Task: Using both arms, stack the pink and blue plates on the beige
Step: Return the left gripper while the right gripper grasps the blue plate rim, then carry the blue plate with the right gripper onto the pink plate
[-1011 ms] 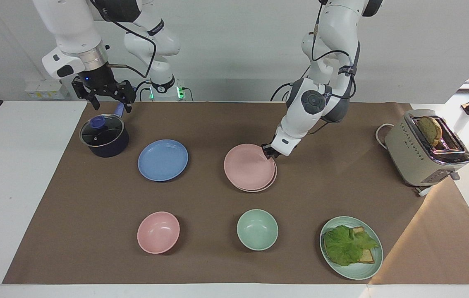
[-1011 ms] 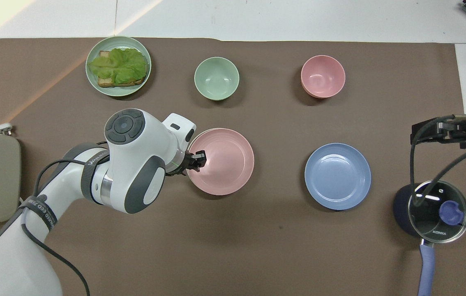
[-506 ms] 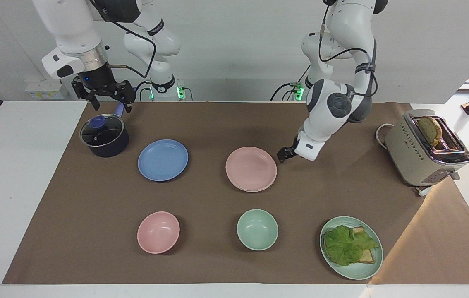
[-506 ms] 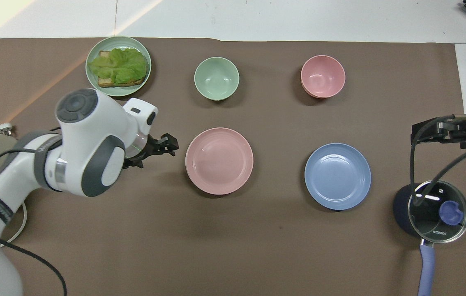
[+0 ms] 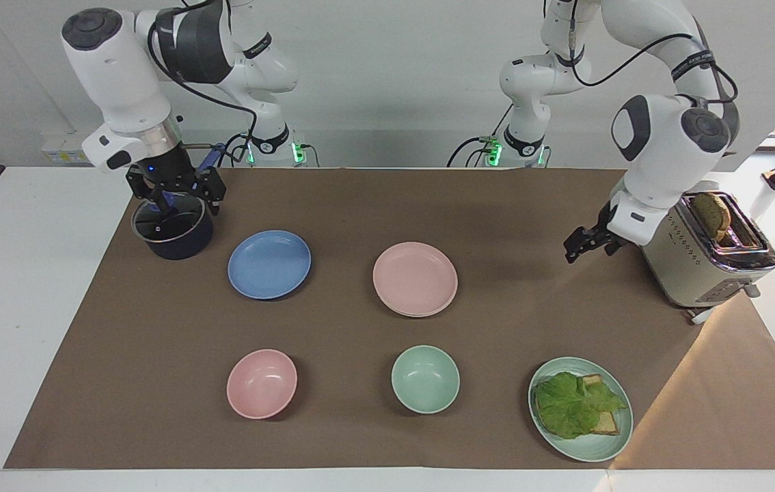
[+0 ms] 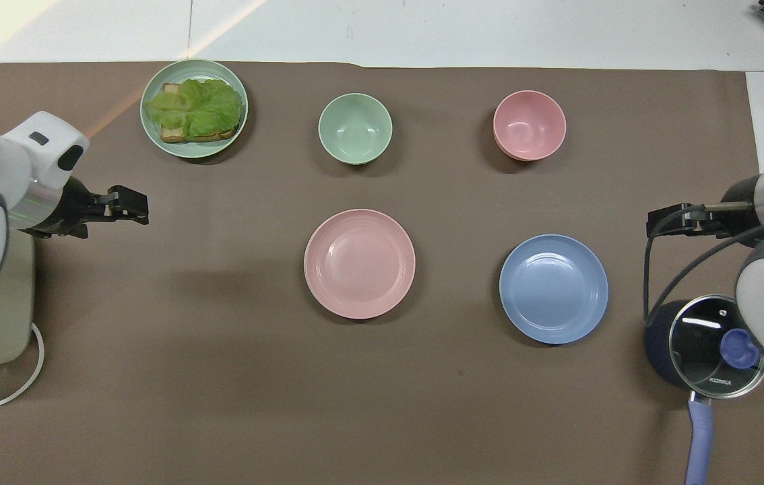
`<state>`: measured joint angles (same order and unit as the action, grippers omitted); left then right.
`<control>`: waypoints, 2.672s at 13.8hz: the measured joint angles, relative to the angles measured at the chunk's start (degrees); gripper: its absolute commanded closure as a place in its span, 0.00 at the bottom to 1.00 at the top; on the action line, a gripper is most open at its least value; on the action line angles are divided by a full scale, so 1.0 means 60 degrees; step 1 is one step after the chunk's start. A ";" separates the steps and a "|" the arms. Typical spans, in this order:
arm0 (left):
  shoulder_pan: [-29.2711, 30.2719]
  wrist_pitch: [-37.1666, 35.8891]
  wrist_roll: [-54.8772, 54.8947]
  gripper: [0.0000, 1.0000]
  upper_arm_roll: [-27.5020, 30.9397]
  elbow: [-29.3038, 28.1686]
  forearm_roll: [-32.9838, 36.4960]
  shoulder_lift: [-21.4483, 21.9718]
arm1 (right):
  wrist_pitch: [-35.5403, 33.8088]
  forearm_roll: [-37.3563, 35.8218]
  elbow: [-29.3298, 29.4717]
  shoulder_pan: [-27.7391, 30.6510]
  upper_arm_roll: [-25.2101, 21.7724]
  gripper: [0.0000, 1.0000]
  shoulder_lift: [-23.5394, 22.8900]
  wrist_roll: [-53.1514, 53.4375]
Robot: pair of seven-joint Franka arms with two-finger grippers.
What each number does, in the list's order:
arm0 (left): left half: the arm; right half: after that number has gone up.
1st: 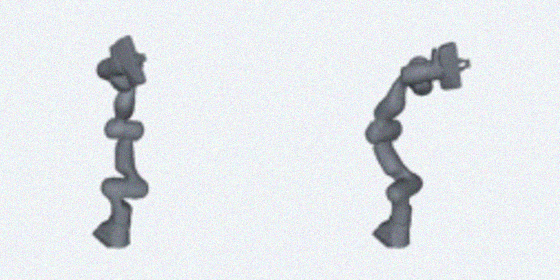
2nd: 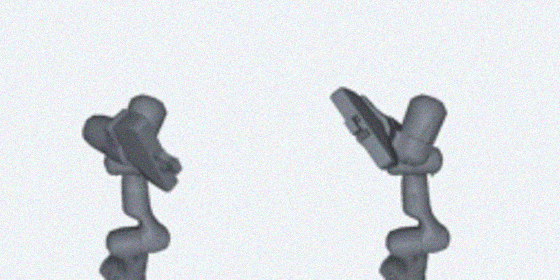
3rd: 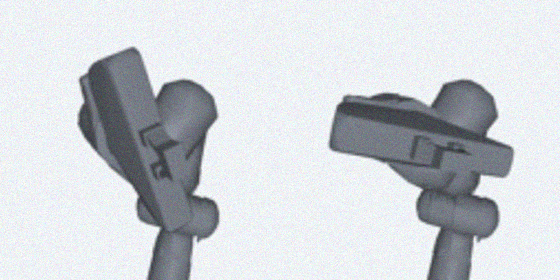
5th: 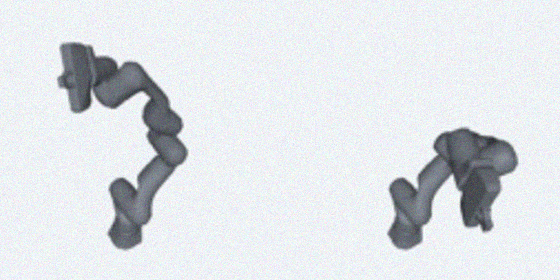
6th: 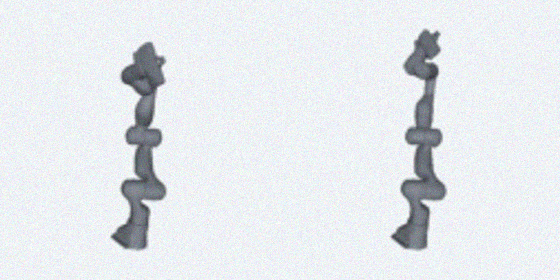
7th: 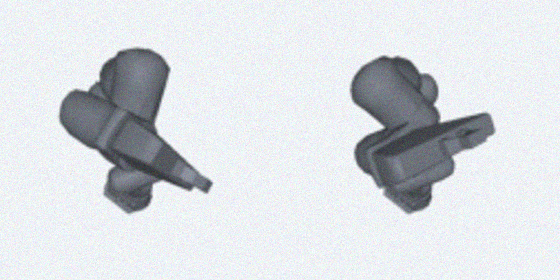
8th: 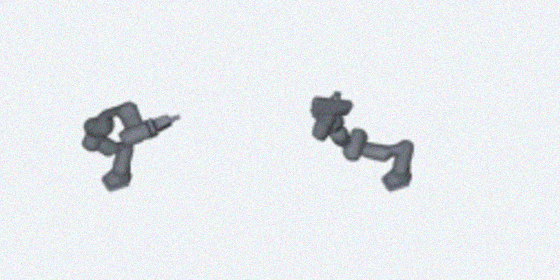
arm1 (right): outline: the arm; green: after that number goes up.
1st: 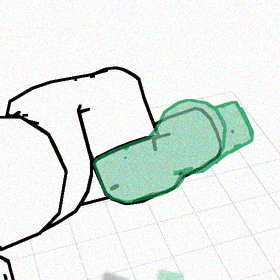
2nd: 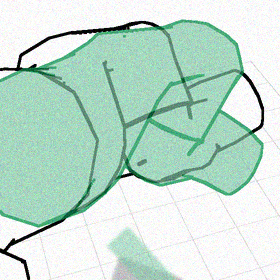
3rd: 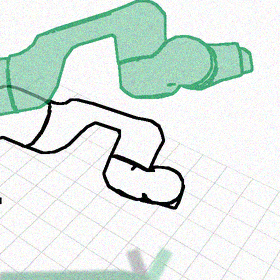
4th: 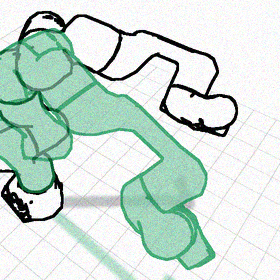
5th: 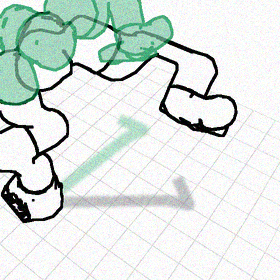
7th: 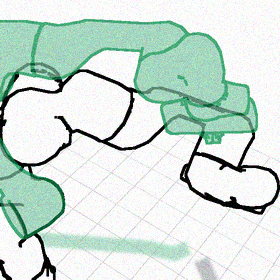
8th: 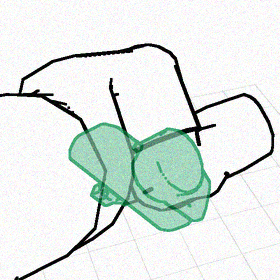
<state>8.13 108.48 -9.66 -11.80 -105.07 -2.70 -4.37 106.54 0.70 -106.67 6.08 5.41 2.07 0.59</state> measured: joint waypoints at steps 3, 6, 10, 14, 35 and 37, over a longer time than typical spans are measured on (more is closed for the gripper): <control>0.0147 -0.1222 0.0717 0.00 -0.0046 0.0982 0.0606 0.0245 | 0.1862 0.0169 -0.1540 0.0062 0.0000 0.00 -0.0035 -0.0198; 0.0102 -0.2503 0.1248 0.00 -0.0170 0.2250 0.0782 0.0362 | 0.3854 0.0314 -0.3074 0.0066 -0.0001 0.00 -0.0143 -0.0495; 0.0093 -0.3078 0.1434 0.00 -0.0303 0.2933 0.0789 0.0770 | 0.4917 0.1168 -0.3780 0.0345 -0.0008 0.00 -0.0724 -0.1576; 0.0116 -0.3140 0.1433 0.00 -0.0155 0.2931 0.0788 0.0897 | 0.5372 0.1769 -0.4221 0.0580 -0.0014 0.08 -0.1150 -0.2119; -0.0124 -0.3187 0.1433 0.00 0.0030 0.2929 0.0785 0.0888 | 0.3747 0.2461 -0.2293 -0.1990 0.0279 1.00 -0.0922 0.0842; -0.0291 -0.3193 0.1434 0.00 0.0170 0.2929 0.0785 0.0888 | 0.4495 0.2461 -0.2180 -0.2803 0.0306 1.00 -0.1181 0.1819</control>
<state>6.39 89.32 -1.06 -10.78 -87.50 2.01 0.96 133.51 15.46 -119.75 -10.74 7.25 -5.02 11.51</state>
